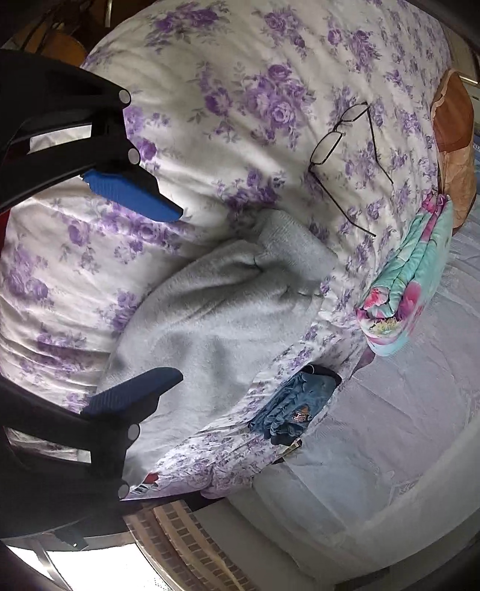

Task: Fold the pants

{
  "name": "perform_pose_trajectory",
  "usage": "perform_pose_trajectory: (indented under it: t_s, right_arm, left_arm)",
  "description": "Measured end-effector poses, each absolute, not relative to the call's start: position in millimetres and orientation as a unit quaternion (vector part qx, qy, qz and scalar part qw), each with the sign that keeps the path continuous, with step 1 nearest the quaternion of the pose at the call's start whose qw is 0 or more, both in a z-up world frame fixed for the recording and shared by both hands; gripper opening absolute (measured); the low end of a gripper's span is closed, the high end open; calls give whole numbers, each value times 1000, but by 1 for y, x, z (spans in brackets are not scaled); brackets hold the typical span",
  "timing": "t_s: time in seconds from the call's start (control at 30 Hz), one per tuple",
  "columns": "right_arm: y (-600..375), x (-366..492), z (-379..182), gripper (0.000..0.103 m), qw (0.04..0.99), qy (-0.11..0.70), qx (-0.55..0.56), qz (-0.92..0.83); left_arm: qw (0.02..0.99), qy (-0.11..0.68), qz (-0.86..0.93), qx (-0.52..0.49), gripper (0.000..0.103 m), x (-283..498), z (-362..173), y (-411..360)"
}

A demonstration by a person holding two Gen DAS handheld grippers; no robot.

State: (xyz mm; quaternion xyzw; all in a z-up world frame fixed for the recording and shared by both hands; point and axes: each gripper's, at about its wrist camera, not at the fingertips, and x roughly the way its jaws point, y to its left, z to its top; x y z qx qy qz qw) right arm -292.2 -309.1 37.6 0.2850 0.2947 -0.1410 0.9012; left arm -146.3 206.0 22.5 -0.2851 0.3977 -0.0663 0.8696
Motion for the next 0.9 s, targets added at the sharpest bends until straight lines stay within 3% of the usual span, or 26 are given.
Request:
perform_pose_trajectory:
  t_s: [0.1, 0.17, 0.27, 0.6, 0.63, 0.73, 0.9]
  right_arm:
    - [-315, -287, 29, 45, 896, 304, 292, -140]
    - [-314, -279, 27, 29, 899, 301, 296, -119]
    - [-304, -270, 32, 15, 912, 290, 273, -97]
    - [-302, -268, 69, 12, 935, 234, 257, -68]
    - [-304, -268, 67, 12, 934, 236, 259, -70]
    - [-308, -270, 58, 11, 928, 244, 271, -71]
    - [-309, -276, 52, 11, 927, 247, 272, -75]
  left_arm:
    - [866, 406, -62, -284, 82, -141, 20, 200]
    - [863, 414, -64, -284, 83, -136, 17, 196]
    - [858, 417, -75, -290, 83, -135, 18, 194]
    - [853, 434, -72, -280, 79, -116, 23, 196]
    - [849, 443, -71, -278, 71, -110, 18, 194]
    - [824, 474, -89, -296, 31, -99, 0, 189]
    - [844, 441, -99, -290, 20, -108, 23, 185]
